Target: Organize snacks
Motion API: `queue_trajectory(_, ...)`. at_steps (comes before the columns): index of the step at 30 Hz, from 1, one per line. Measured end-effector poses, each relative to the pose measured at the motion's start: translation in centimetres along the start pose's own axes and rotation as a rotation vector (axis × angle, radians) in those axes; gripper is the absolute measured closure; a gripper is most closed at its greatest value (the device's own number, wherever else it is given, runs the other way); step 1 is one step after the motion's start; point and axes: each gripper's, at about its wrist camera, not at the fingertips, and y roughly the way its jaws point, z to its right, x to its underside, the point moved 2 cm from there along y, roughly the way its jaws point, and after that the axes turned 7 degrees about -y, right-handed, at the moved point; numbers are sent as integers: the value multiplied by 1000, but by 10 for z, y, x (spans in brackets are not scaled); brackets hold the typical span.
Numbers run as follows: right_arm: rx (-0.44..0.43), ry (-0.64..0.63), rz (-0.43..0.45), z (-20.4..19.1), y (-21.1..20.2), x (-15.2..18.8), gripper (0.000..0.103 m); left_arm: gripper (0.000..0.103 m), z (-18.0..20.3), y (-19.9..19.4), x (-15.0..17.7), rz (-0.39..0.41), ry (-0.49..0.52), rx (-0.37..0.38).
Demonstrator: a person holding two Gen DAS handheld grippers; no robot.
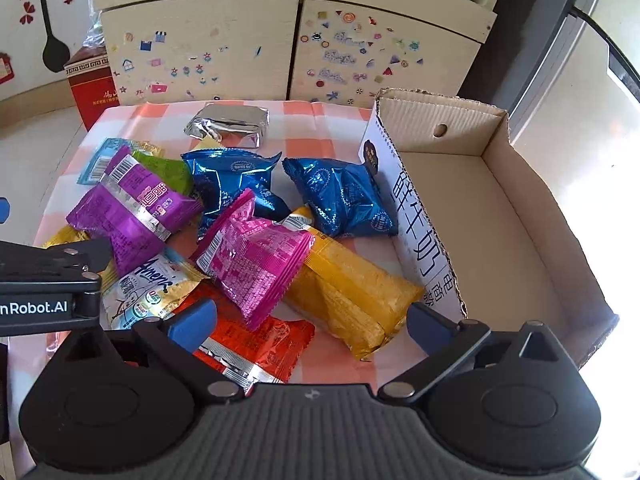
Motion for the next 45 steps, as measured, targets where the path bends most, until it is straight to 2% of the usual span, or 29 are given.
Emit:
queue_trajectory(17, 11, 32, -5, 5, 2, 0, 0, 1, -3, 0, -1, 15, -8, -29)
queue_trajectory(35, 23, 25, -8, 5, 2, 1, 0, 1, -4, 2, 0, 12, -8, -26)
queue_trajectory(45, -16, 47, 4, 17, 0, 6, 0, 1, -8, 7, 2, 0, -25, -11)
